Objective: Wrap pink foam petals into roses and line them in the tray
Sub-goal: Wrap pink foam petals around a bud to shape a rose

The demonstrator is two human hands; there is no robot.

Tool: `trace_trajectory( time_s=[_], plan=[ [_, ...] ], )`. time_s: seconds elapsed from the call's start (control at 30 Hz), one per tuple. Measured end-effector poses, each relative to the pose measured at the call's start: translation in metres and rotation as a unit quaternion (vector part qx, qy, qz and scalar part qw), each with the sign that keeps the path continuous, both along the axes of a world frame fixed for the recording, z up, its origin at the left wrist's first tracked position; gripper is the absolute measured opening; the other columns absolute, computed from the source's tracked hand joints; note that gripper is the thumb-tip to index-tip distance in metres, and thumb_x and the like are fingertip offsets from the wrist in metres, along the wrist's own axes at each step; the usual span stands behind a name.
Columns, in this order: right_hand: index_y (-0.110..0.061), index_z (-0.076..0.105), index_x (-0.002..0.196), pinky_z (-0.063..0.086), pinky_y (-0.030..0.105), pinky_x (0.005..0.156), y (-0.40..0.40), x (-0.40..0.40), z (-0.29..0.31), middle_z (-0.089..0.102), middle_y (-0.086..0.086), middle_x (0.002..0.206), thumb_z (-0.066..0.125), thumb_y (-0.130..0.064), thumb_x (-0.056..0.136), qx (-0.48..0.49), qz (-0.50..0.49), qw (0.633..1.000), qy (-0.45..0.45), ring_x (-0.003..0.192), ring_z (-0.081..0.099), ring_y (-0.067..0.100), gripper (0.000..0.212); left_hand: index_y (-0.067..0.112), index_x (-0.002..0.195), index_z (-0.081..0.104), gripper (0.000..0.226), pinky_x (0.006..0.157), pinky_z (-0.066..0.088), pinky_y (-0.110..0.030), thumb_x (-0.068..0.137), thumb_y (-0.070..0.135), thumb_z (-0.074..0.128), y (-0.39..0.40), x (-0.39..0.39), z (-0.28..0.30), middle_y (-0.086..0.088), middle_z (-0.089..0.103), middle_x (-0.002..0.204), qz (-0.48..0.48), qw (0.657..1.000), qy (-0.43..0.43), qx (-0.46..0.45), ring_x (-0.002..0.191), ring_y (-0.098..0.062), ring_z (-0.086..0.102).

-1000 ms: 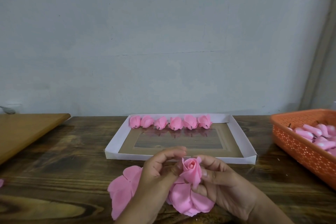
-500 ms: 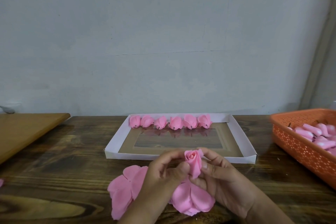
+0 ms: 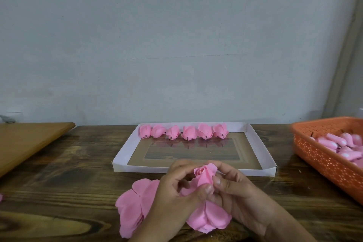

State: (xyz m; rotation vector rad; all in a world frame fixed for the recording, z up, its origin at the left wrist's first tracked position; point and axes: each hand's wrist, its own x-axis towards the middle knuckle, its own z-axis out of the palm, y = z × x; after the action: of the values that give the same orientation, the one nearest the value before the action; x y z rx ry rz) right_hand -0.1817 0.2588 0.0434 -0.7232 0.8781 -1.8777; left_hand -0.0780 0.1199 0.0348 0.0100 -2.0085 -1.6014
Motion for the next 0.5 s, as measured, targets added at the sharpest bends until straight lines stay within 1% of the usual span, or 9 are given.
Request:
trace_trajectory(
  time_s=[0.03,0.1,0.13,0.17,0.23,0.27,0.33,0.43,0.5],
  plan=[
    [0.007,0.055,0.125,0.051,0.040,0.100,0.000,0.000,0.000,0.063,0.027,0.114,0.069,-0.002,0.084,0.002,0.007,1.000,-0.002,0.105,0.065,0.034,0.044,0.028,0.109,0.078,0.038,0.089,0.054,-0.049,0.073,0.039,0.084,0.000,0.001,0.001,0.007,0.066,0.108,-0.008,1.000,-0.004,0.004,0.104,-0.017,0.067],
    [0.005,0.056,0.126,0.054,0.039,0.099,0.000,-0.001,-0.001,0.064,0.028,0.117,0.072,-0.003,0.084,-0.005,0.025,1.000,-0.018,0.106,0.066,0.034,0.045,0.025,0.108,0.078,0.037,0.089,0.057,-0.039,0.074,0.038,0.084,0.001,0.001,0.003,0.007,0.065,0.116,-0.029,0.999,-0.011,0.017,0.109,-0.017,0.068],
    [0.005,0.058,0.126,0.055,0.038,0.096,0.001,-0.001,-0.001,0.064,0.029,0.117,0.072,-0.002,0.084,-0.010,0.034,0.999,-0.025,0.106,0.067,0.035,0.045,0.026,0.109,0.078,0.039,0.091,0.056,-0.033,0.074,0.040,0.084,0.001,0.002,0.003,0.009,0.064,0.122,-0.037,0.999,-0.014,0.020,0.114,-0.016,0.067],
    [0.004,0.059,0.125,0.056,0.037,0.093,0.001,0.000,-0.001,0.064,0.029,0.117,0.073,-0.002,0.084,-0.014,0.043,0.999,-0.026,0.106,0.067,0.034,0.044,0.028,0.110,0.077,0.042,0.093,0.055,-0.031,0.072,0.046,0.085,0.002,0.003,0.004,0.010,0.063,0.126,-0.041,0.999,-0.015,0.020,0.117,-0.015,0.065],
    [0.004,0.061,0.123,0.055,0.039,0.096,-0.001,0.003,-0.001,0.064,0.029,0.116,0.077,-0.004,0.082,-0.012,0.058,0.998,-0.015,0.106,0.067,0.034,0.044,0.036,0.113,0.075,0.050,0.096,0.055,-0.033,0.068,0.056,0.085,0.005,0.003,0.002,0.006,0.062,0.134,-0.044,0.998,-0.021,0.026,0.121,-0.018,0.064],
    [0.005,0.061,0.123,0.053,0.042,0.100,-0.002,0.005,-0.001,0.063,0.030,0.117,0.077,-0.004,0.082,-0.008,0.065,0.998,-0.008,0.105,0.066,0.034,0.045,0.036,0.114,0.074,0.052,0.096,0.055,-0.034,0.068,0.057,0.086,0.006,0.003,0.001,0.003,0.063,0.135,-0.050,0.998,-0.025,0.036,0.121,-0.019,0.065],
    [0.008,0.058,0.125,0.050,0.043,0.100,-0.004,0.009,-0.001,0.063,0.030,0.119,0.075,-0.003,0.083,-0.001,0.075,0.997,-0.003,0.105,0.065,0.035,0.047,0.027,0.112,0.075,0.053,0.092,0.057,-0.032,0.068,0.053,0.088,0.009,0.003,0.000,0.006,0.066,0.133,-0.057,0.997,-0.018,0.057,0.117,-0.021,0.068],
    [0.011,0.052,0.129,0.052,0.043,0.096,-0.008,0.014,-0.001,0.061,0.030,0.122,0.078,-0.005,0.081,0.008,0.081,0.997,-0.015,0.106,0.066,0.035,0.057,0.021,0.092,0.079,0.053,0.086,0.059,-0.033,0.061,0.062,0.088,0.010,0.002,0.002,0.008,0.069,0.128,-0.027,0.996,-0.008,0.086,0.111,-0.021,0.070],
    [0.006,0.060,0.124,0.058,0.035,0.087,-0.010,0.017,-0.001,0.063,0.026,0.120,0.080,-0.011,0.080,0.012,0.078,0.997,-0.027,0.099,0.069,0.029,0.051,0.021,0.090,0.079,0.057,0.080,0.059,-0.029,0.062,0.069,0.083,0.010,0.003,0.004,0.002,0.073,0.121,-0.025,0.993,-0.021,0.113,0.107,-0.019,0.072]
  ],
)
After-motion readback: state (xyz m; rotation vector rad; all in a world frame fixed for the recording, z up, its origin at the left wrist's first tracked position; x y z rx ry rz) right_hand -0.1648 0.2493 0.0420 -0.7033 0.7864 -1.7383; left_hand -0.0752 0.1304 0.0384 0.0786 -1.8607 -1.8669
